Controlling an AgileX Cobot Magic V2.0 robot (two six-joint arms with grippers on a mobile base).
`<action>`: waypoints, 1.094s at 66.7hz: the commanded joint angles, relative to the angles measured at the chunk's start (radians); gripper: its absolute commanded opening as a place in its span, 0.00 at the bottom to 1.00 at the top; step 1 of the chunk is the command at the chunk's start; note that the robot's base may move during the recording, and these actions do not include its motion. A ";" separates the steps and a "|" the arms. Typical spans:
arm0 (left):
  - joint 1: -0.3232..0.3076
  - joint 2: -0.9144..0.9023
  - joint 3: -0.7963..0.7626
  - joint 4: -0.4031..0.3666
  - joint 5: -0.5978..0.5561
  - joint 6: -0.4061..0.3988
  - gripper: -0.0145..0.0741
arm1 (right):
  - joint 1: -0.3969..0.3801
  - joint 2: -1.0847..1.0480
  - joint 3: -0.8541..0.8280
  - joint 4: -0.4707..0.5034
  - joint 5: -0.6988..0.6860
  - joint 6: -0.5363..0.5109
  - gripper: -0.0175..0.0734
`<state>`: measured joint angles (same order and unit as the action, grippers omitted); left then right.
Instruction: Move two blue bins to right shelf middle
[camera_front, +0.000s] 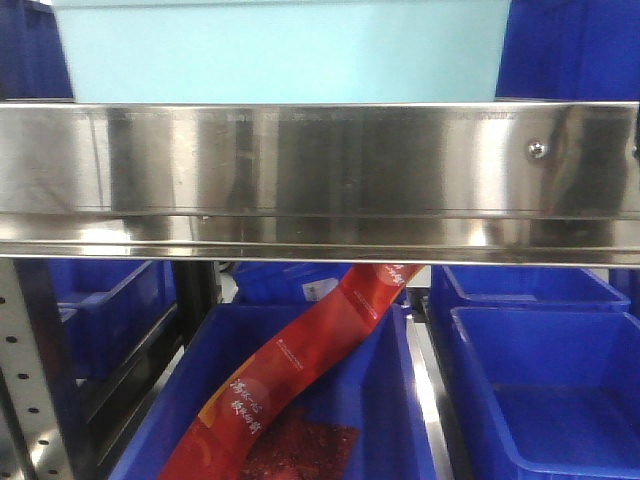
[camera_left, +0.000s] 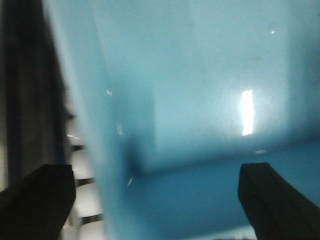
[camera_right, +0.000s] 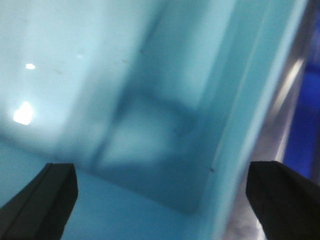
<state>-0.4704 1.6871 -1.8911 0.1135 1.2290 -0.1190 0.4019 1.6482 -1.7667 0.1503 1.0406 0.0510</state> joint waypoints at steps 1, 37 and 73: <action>-0.005 -0.065 -0.007 0.057 -0.008 0.004 0.80 | 0.001 -0.057 -0.008 -0.058 -0.017 -0.008 0.80; 0.007 -0.409 0.191 0.122 -0.184 -0.040 0.04 | -0.096 -0.316 0.074 -0.243 -0.062 -0.004 0.02; 0.179 -0.969 1.109 0.116 -0.779 -0.117 0.04 | -0.156 -0.859 0.950 -0.241 -0.511 -0.004 0.02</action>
<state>-0.2967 0.7927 -0.8784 0.2284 0.5364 -0.2305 0.2508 0.8730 -0.9005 -0.0814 0.6226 0.0506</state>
